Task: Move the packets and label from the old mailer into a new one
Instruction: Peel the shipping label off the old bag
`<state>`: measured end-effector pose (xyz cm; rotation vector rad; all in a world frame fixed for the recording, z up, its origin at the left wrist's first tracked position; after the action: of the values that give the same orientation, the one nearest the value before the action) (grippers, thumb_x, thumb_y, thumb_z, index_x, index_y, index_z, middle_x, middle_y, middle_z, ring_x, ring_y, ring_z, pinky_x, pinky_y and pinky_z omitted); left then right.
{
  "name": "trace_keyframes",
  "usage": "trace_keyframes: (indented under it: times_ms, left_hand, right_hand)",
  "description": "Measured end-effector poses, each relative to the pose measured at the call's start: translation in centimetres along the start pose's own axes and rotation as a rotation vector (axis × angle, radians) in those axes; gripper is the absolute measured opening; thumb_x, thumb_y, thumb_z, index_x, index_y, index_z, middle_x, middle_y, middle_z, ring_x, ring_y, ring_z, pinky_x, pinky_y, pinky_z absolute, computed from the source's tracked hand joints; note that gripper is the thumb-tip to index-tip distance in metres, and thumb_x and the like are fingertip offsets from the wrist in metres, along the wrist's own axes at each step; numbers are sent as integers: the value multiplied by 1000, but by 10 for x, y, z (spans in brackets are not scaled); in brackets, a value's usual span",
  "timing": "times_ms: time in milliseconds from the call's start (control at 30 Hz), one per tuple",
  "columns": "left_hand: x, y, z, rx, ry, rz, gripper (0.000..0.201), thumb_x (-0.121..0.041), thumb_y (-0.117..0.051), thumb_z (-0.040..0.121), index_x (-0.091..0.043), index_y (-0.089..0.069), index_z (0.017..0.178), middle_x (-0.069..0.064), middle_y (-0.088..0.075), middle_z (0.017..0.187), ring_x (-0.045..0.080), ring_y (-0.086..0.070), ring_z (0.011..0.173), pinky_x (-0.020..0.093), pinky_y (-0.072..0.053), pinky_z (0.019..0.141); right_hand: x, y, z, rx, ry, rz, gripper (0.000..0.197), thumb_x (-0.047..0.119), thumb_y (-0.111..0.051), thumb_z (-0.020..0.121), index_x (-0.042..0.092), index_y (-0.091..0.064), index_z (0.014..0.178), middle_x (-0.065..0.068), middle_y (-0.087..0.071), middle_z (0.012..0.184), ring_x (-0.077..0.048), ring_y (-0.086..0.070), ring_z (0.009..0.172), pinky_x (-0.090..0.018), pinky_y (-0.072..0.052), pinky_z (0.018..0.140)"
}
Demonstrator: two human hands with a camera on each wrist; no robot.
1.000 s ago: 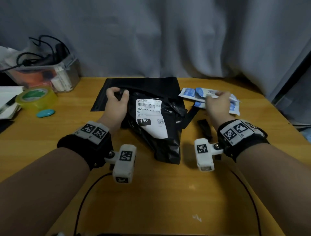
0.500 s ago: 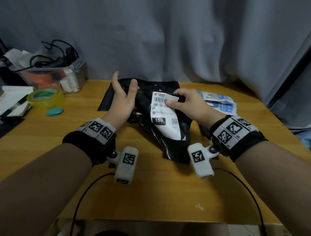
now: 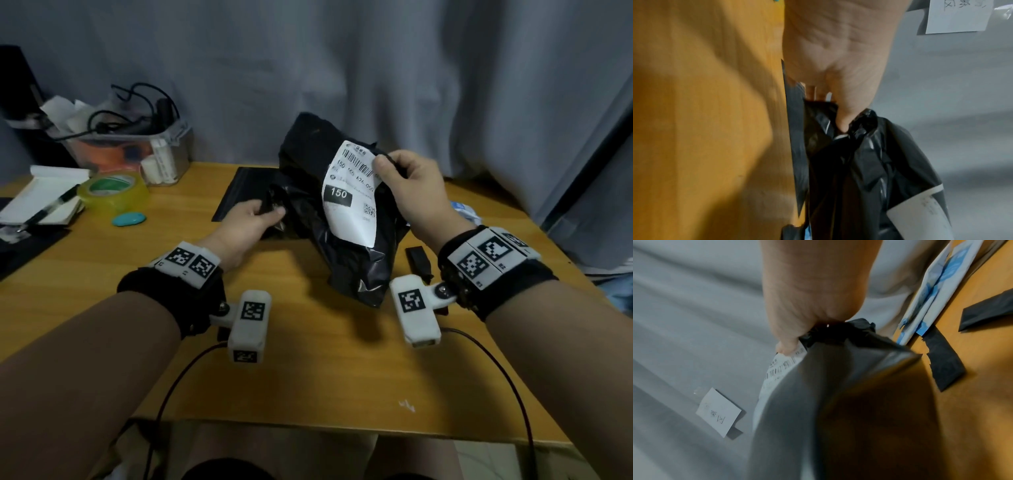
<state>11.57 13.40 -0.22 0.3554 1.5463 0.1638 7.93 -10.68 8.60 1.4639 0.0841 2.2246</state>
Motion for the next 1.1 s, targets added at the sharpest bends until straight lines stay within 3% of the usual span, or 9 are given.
trace_keyframes:
  times_ms: [133, 200, 367, 467, 533, 633, 733, 900, 1100]
  left_hand:
    - [-1, 46, 12, -244, -9, 193, 13, -28, -58, 88, -18, -57, 80, 11, -62, 86, 31, -58, 96, 33, -44, 80]
    - [-3, 67, 10, -369, 38, 380, 14, -34, -59, 83, -24, -55, 75, 14, -61, 106, 35, -52, 110, 43, -42, 95]
    - [-67, 29, -29, -465, -312, 664, 43, -24, -55, 86, -15, -46, 127, 9, -28, 143, 31, -27, 131, 42, -23, 108]
    - [-85, -39, -45, -157, -564, 731, 41, -26, -50, 92, -14, -46, 131, 7, -36, 139, 26, -35, 128, 39, -28, 109]
    - [-55, -87, -48, 216, -446, 784, 51, -34, -44, 96, -13, -34, 141, 9, -33, 144, 28, -38, 130, 40, -31, 109]
    - [15, -114, -54, 548, -130, 1028, 69, -53, -28, 96, -27, 6, 150, 4, 4, 159, 30, -6, 145, 52, -17, 115]
    - [52, -101, -57, 644, 58, 1116, 63, -63, -14, 93, -44, 18, 143, -5, 22, 156, 24, 15, 145, 62, -2, 113]
    - [66, -68, -49, 672, 155, 1082, 60, -66, -9, 91, -46, 8, 145, -7, 21, 156, 22, 20, 144, 55, 4, 116]
    - [78, -44, -45, 551, 156, 1282, 81, -81, -14, 79, -44, 18, 143, -8, 24, 155, 18, 17, 145, 61, 10, 111]
  right_hand:
    - [-17, 26, -1, -74, -16, -178, 30, 25, -58, 91, 19, -52, 62, 2, -52, 61, -12, -47, 59, -29, -41, 58]
    - [-37, 37, -6, -93, -63, -258, 31, 27, -59, 90, 10, -53, 64, -4, -52, 61, -17, -46, 60, -33, -39, 59]
    - [-70, 15, -31, -2, -190, -303, 23, 27, -59, 91, 10, -57, 76, -2, -58, 67, -19, -54, 65, -30, -43, 61]
    - [-76, -13, -45, 76, -239, -286, 22, 27, -61, 90, 19, -54, 70, -2, -61, 71, -18, -58, 67, -33, -46, 65]
    - [-78, -32, -52, 159, -246, -257, 16, 26, -62, 89, 16, -58, 78, -7, -64, 79, -22, -62, 74, -37, -50, 70]
    - [-78, -51, -64, 311, -252, -147, 18, 17, -66, 87, 6, -59, 99, -8, -63, 87, -19, -61, 80, -32, -52, 73]
    - [-81, -53, -73, 409, -283, -167, 13, 8, -64, 87, 6, -55, 97, -10, -65, 89, -20, -64, 77, -24, -53, 65]
    - [-78, -42, -63, 311, -260, -185, 18, 18, -64, 88, 24, -52, 76, -17, -69, 87, -26, -65, 76, -39, -52, 67]
    - [-54, -61, -70, 491, -249, -15, 25, 14, -67, 85, 15, -56, 107, -24, -67, 93, -26, -65, 87, -36, -51, 88]
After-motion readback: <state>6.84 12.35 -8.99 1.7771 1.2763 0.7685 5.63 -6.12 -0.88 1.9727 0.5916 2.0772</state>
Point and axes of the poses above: each hand's wrist, its own z-axis towards the middle knuckle, its own y-axis out of the back of the hand, x = y × z, the point moved 9 cm from there along z, towards the middle knuckle
